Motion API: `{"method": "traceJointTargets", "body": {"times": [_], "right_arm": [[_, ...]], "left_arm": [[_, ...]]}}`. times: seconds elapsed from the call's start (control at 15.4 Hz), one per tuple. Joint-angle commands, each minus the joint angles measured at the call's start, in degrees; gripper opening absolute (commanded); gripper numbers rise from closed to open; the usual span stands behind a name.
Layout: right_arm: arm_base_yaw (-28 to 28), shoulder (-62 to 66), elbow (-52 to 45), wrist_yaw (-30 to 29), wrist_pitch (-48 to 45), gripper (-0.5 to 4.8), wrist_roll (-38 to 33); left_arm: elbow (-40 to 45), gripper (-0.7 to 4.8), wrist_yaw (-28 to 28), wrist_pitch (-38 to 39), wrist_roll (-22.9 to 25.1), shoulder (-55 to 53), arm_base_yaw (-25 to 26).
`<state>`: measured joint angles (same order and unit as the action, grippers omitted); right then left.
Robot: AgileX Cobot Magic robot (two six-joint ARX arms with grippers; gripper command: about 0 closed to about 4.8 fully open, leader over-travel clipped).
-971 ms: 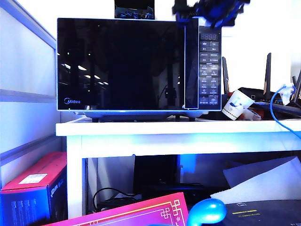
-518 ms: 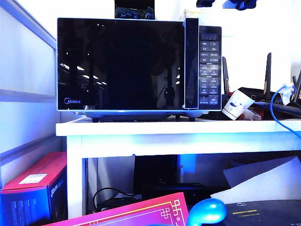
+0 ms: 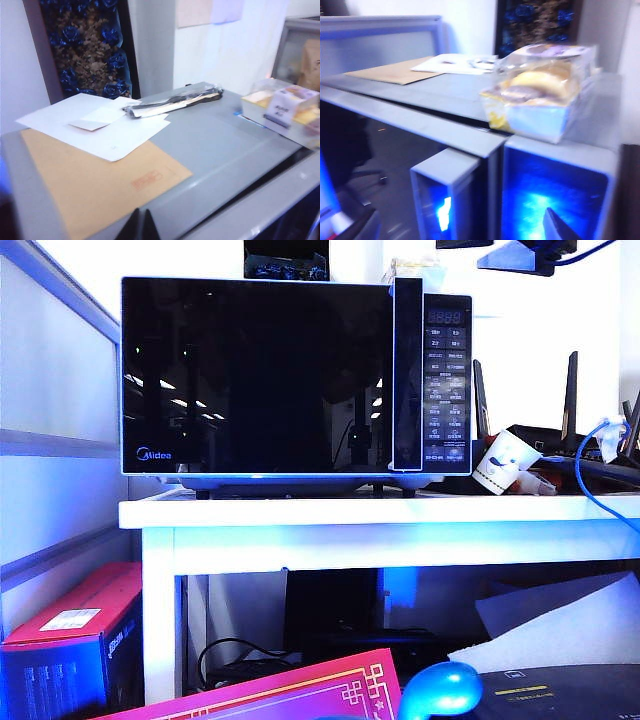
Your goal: Open the microwave door, place the box of snacks from the top of the microwave inside, then close the microwave door.
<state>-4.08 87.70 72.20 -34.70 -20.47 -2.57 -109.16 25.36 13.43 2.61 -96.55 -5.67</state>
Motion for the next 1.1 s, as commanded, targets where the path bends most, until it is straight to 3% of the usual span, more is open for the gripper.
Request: {"method": "traceJointTargets", "body": {"times": [0.06, 0.45, 1.1], "right_arm": [[0.24, 1.86, 0.28, -6.08, -0.31, 4.27, -0.79], [0.22, 9.44, 5.51, -14.6, -0.35, 4.27, -4.94], [-1.01, 12.41, 7.39, -16.76, -3.28, 4.27, -7.85]], "left_arm": [[-0.33, -0.06, 0.15, -5.9, -1.16, -3.04, -1.57], [-0.35, -0.06, 0.11, -7.67, -1.09, -5.07, -2.19], [-0.35, -0.06, 0.24, -7.93, -1.16, -5.07, -2.19]]}}
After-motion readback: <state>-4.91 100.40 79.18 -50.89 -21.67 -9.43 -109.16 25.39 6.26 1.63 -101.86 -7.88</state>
